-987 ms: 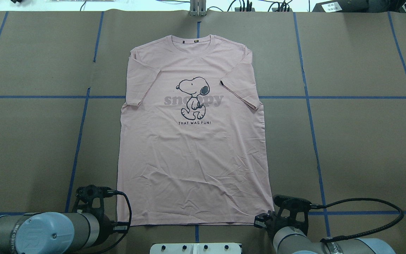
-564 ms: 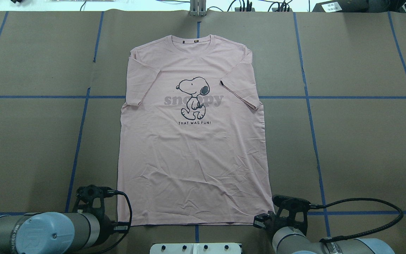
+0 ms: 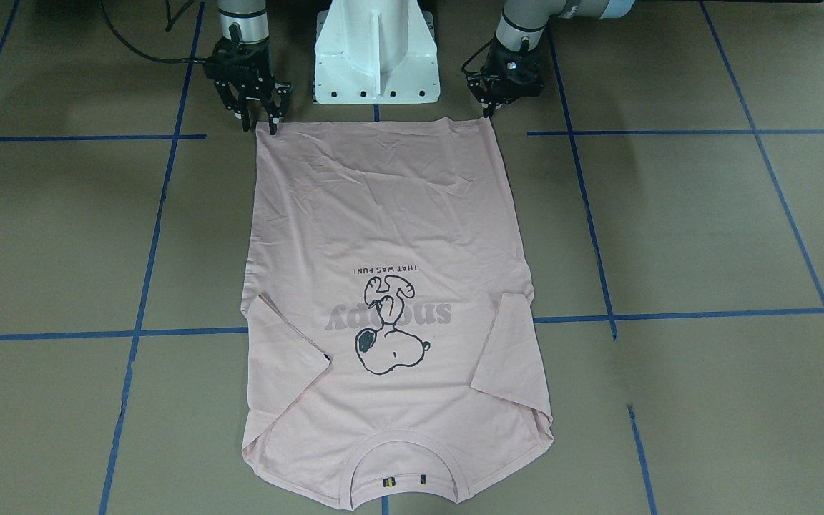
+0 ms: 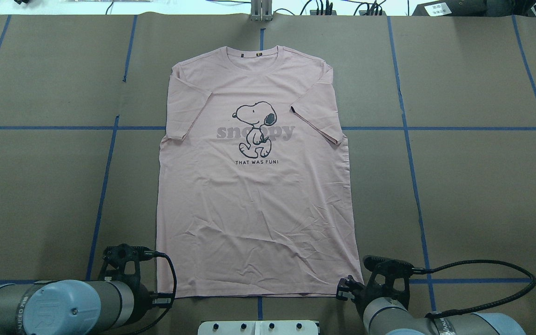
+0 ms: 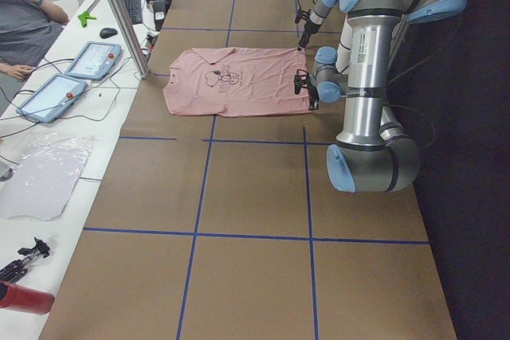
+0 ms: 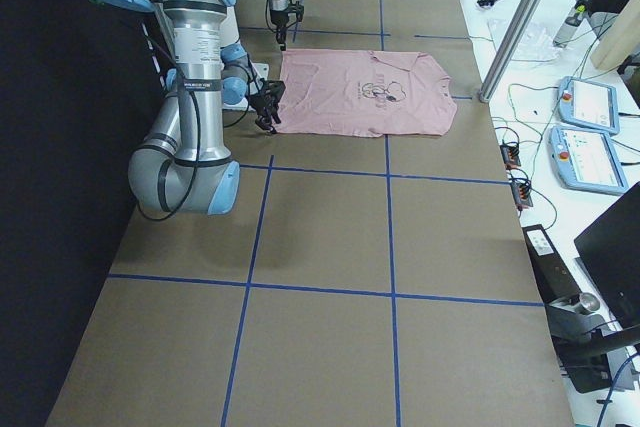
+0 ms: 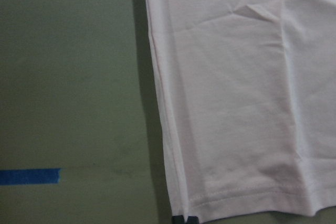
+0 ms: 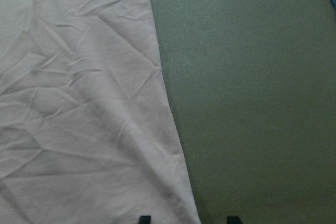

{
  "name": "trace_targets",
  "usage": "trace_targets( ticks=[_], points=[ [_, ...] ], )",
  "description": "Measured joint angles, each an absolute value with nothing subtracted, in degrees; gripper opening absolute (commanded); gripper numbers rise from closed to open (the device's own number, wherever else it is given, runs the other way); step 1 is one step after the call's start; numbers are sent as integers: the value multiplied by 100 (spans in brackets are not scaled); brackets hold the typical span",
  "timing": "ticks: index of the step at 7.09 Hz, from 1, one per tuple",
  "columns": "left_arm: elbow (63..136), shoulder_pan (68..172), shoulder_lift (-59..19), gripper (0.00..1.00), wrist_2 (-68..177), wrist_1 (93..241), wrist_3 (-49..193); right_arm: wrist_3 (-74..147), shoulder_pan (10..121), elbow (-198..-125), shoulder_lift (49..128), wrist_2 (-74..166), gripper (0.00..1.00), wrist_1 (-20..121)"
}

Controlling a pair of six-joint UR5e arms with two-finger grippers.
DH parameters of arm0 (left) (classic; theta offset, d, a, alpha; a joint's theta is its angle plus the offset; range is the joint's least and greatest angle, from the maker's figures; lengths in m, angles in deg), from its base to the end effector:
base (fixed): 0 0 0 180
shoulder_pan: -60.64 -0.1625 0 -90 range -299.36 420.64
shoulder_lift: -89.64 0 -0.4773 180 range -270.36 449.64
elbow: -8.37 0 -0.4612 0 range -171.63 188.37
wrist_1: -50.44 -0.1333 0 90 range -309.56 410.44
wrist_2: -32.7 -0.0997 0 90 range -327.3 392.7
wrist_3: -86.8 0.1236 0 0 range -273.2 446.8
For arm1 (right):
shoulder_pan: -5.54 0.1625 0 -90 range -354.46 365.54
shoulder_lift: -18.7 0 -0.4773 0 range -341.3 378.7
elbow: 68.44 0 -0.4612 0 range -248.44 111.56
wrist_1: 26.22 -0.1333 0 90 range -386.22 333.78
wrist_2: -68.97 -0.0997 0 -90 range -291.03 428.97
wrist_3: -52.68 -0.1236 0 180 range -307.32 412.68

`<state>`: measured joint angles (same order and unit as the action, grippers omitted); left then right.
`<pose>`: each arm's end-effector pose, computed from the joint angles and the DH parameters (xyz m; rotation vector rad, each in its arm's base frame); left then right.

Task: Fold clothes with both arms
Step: 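Grasp the hem corners with both grippers, then lift the hem with both grippers and fold it toward the collar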

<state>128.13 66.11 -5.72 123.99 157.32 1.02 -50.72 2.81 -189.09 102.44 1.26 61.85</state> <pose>0.5655 -0.1853 0.3699 0.0558 0.9061 -0.0101 -0.5781 -0.1528 0.3865 0.2773 -0.7175 0.3088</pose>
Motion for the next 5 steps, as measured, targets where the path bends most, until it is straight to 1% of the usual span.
trace_targets(
  ticks=[1, 2, 3, 4, 5],
  points=[
    [12807, 6609, -577, 0, 12401, 15732, 102, -5095, 268, -18864, 10248, 128, 48, 6185],
    [12805, 6609, -579, 0, 12401, 15732, 102, -5137, 255, -18821, 10238, 129, 28, 6183],
    [12805, 6609, -580, 0, 12401, 15732, 102, -5160, 247, -18809, 10204, 130, 2, 6179],
    [12801, 6609, -581, 0, 12402, 15732, 102, -5171, 243, -18811, 10171, 130, 0, 6179],
    [12802, 6609, -583, 0, 12402, 15732, 102, -5177, 240, -18816, 10155, 130, 0, 6182]
  ],
)
